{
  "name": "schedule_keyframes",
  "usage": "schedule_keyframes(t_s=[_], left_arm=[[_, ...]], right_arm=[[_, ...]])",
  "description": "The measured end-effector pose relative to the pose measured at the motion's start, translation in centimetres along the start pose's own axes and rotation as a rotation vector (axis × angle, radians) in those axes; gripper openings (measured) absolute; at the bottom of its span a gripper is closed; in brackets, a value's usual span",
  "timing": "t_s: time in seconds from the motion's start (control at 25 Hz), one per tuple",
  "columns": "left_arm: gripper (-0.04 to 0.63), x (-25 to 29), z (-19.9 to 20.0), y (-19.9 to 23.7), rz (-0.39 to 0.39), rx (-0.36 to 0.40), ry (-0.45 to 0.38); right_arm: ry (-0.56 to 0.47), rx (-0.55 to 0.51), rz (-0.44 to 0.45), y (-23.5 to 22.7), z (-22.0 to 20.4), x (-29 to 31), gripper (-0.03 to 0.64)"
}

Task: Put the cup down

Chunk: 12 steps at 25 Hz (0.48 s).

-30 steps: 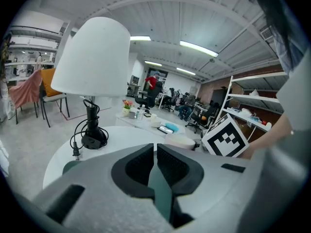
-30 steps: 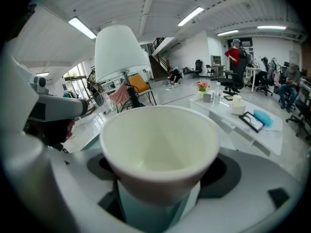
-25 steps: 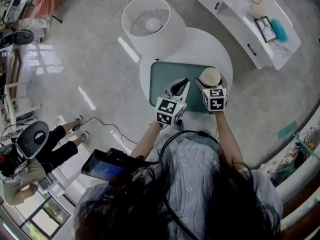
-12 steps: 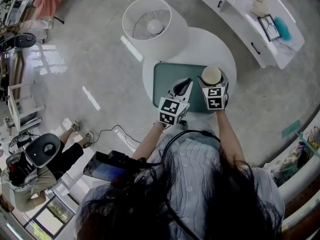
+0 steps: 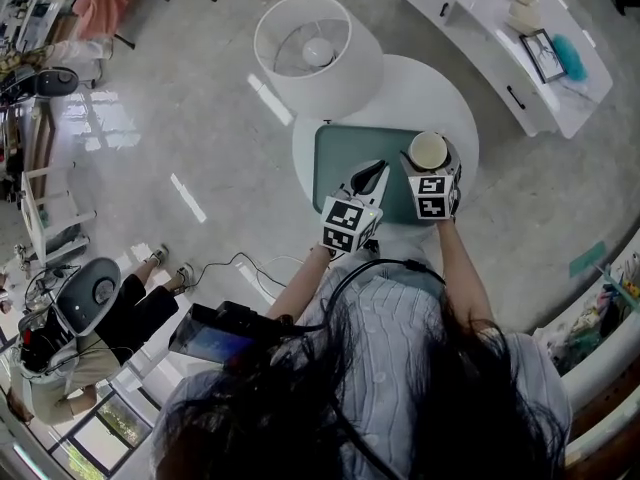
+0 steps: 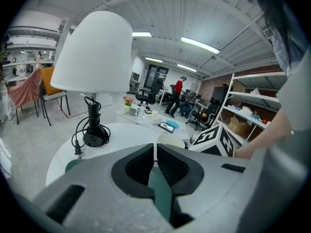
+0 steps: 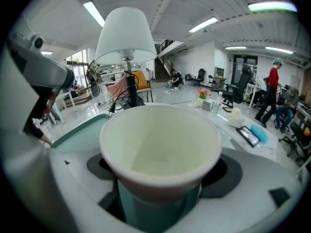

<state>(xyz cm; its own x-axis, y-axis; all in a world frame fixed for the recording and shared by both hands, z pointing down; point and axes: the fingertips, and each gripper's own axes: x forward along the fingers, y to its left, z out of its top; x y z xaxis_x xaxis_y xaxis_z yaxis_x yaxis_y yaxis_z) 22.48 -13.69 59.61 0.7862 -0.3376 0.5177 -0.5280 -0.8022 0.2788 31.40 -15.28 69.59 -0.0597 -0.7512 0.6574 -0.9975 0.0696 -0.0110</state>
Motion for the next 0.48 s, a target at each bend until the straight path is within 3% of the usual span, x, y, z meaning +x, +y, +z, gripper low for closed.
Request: schedule_keyframes(t_s=[0.32,0.48], left_arm=[[0.018,-0.6,-0.5,0.2,0.003,0.006,0.000],[0.017,-1.2,-0.7,-0.1,-0.001,0.013,0.000]], right_arm=[[0.042,0.027,0.017,0.5,-1.4,0.0,0.425],[0.039,0.065,-0.028,0.3,-1.8,-0.5,0.425]])
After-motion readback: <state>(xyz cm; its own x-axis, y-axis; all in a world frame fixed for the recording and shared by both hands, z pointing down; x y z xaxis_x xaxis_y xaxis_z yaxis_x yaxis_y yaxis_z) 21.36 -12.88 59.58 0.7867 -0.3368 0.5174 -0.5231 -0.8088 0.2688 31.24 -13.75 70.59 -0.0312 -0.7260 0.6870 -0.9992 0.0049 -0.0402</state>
